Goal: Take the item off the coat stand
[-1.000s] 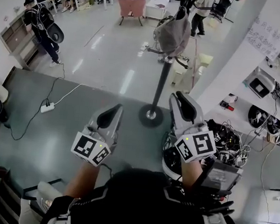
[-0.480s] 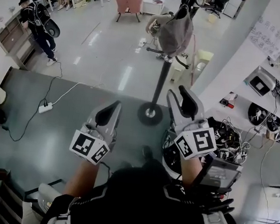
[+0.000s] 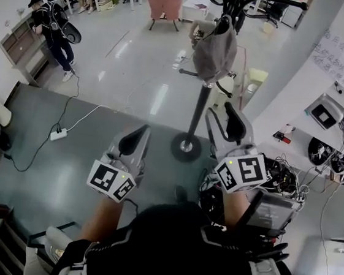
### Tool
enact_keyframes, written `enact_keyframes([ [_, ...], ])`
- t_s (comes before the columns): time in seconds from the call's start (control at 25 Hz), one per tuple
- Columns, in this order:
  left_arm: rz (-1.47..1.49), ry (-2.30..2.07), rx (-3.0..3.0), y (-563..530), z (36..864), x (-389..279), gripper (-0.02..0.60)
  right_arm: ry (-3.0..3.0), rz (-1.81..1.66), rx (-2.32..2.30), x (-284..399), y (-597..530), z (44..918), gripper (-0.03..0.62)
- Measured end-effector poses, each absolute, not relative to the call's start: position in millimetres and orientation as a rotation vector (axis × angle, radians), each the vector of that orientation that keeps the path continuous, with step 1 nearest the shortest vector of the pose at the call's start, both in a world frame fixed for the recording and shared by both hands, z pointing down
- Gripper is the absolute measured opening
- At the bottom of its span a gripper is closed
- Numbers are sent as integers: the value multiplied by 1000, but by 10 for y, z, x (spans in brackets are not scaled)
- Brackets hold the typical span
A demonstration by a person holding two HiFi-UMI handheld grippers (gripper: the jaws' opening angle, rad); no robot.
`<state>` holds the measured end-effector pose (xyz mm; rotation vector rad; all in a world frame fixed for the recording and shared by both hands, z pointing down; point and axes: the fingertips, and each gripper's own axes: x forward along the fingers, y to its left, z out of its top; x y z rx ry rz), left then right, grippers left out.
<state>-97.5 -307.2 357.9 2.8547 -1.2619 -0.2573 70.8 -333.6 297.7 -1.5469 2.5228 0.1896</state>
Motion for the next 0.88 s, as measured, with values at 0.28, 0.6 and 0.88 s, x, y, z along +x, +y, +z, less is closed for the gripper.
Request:
enact_keyframes([
  [0.28,-262,-1303,2850,-3328,3525,-913,20,2537,185,-1533,768,-3677,2950,229],
  [0.6,-244,-1334,2847,-3577,3532,-831,20,2547,142,-1558,866,-4077,3018,259],
  [0.88,-239,-1343,2853,-3764,3503,-729,20,2552,134,-1549,913,-4347,3027,275],
])
